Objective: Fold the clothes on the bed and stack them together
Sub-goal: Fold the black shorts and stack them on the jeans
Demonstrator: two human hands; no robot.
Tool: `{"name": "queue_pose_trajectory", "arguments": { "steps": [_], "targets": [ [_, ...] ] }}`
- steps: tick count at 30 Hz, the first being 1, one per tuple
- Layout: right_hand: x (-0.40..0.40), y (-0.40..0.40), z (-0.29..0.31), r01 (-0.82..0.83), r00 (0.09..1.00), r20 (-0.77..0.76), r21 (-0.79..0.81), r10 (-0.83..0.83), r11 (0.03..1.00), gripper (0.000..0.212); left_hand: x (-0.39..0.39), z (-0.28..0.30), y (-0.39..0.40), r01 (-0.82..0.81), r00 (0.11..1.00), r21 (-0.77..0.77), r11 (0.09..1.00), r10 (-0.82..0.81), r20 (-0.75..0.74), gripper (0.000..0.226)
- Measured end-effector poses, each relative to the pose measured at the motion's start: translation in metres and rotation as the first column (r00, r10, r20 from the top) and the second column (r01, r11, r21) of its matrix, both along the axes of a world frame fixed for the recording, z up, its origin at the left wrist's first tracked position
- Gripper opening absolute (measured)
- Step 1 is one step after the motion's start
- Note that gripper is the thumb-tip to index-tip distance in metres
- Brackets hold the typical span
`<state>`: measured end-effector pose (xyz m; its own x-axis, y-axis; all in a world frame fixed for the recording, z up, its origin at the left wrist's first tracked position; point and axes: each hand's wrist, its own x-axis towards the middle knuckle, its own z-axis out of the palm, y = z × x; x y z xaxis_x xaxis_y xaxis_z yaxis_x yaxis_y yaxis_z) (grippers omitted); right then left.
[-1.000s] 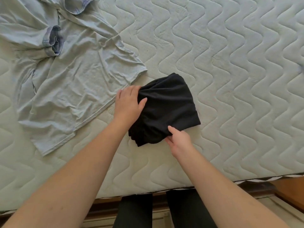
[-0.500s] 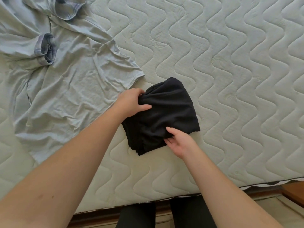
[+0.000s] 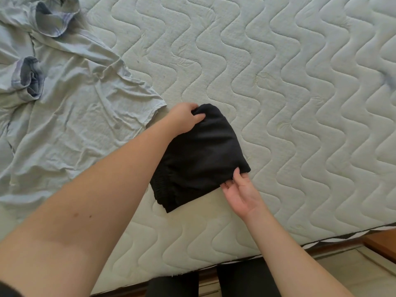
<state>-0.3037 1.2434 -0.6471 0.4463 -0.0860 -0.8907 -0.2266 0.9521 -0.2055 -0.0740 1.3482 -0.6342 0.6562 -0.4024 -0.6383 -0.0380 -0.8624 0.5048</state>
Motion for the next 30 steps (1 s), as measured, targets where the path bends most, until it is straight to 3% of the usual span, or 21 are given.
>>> {"name": "queue_pose_trajectory", "arguments": {
  "steps": [2,5,7,9,11,12,14,15,18,20,22,25,30],
  "targets": [
    [-0.002,-0.005,-0.004,0.0,1.0,-0.011,-0.005,0.0,1.0,0.031,0.001,-0.004,-0.005,0.002,1.0,-0.019,1.0,-0.002,0.003,0.034],
    [0.002,-0.014,-0.004,-0.142,0.985,-0.111,-0.107,0.13,0.984,0.033,-0.006,-0.011,-0.008,0.011,0.999,-0.012,1.0,-0.011,0.034,0.04],
    [0.006,-0.02,0.001,-0.287,0.938,-0.261,-0.209,0.229,0.935,0.027,-0.012,-0.014,-0.007,-0.02,0.998,-0.034,0.999,0.022,0.065,0.044],
    [0.008,-0.026,0.009,-0.437,0.845,-0.476,-0.355,0.243,0.826,0.014,-0.018,-0.012,-0.004,-0.106,0.985,-0.107,0.989,0.119,0.126,0.044],
    [0.004,-0.032,0.014,-0.586,0.744,-0.657,-0.552,0.123,0.593,0.011,-0.026,-0.006,0.005,-0.189,0.929,-0.19,0.963,0.238,0.284,0.038],
    [0.004,-0.034,0.017,-0.625,0.745,-0.661,-0.644,0.09,0.44,0.013,-0.032,-0.003,0.013,-0.194,0.882,-0.221,0.956,0.268,0.388,0.035],
    [0.011,-0.031,0.022,-0.601,0.787,-0.575,-0.796,0.225,0.071,0.023,-0.05,0.001,0.031,-0.173,0.78,-0.256,0.951,0.291,0.554,0.035],
    [0.019,-0.026,0.022,-0.549,0.764,-0.55,-0.829,0.339,-0.107,0.031,-0.06,0.001,0.04,-0.165,0.737,-0.244,0.956,0.284,0.613,0.037],
    [0.058,-0.007,0.013,-0.344,0.586,-0.613,-0.78,0.53,-0.523,0.048,-0.095,-0.01,0.065,-0.142,0.731,-0.017,0.99,0.116,0.673,0.056],
    [0.087,0.009,0.004,-0.197,0.447,-0.697,-0.688,0.561,-0.698,0.053,-0.119,-0.023,0.074,-0.096,0.798,0.19,0.977,-0.039,0.602,0.069],
    [0.107,0.021,-0.01,-0.065,0.302,-0.786,-0.582,0.54,-0.81,0.055,-0.136,-0.035,0.077,-0.081,0.818,0.317,0.945,-0.119,0.562,0.07],
    [0.118,0.017,-0.036,0.017,0.145,-0.871,-0.471,0.469,-0.882,0.061,-0.142,-0.049,0.076,-0.112,0.817,0.377,0.919,-0.131,0.562,0.071],
    [0.115,-0.008,-0.055,-0.082,0.147,-0.93,-0.35,0.336,-0.933,0.072,-0.139,-0.061,0.078,-0.084,0.837,0.396,0.914,-0.151,0.525,0.071]
  ]
}}
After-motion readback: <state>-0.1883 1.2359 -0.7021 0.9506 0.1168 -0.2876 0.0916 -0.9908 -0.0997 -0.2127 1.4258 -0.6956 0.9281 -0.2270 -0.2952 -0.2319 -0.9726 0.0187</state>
